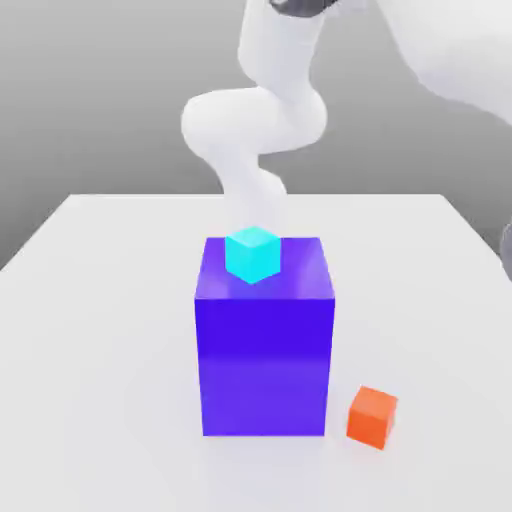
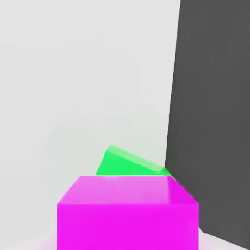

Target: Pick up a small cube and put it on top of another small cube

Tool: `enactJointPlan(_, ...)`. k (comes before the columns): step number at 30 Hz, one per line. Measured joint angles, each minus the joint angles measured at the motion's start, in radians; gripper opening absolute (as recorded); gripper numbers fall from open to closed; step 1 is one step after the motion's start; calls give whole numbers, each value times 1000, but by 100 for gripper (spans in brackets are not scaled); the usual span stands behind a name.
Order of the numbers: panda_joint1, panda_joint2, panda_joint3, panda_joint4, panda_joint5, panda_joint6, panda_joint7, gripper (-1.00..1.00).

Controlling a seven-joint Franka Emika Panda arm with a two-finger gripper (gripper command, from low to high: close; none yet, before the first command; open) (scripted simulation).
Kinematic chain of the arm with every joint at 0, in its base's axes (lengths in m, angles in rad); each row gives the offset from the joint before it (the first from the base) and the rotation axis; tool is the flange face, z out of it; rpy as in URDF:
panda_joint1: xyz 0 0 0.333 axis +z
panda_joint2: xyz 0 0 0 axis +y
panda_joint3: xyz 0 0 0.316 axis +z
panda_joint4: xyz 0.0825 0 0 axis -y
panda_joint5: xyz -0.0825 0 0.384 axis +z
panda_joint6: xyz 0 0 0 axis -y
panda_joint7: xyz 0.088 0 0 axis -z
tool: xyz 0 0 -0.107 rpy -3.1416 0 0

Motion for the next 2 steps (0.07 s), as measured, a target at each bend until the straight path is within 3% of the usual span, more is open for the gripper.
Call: enactJointPlan(2,0,0,0,0,0,0,0,100)
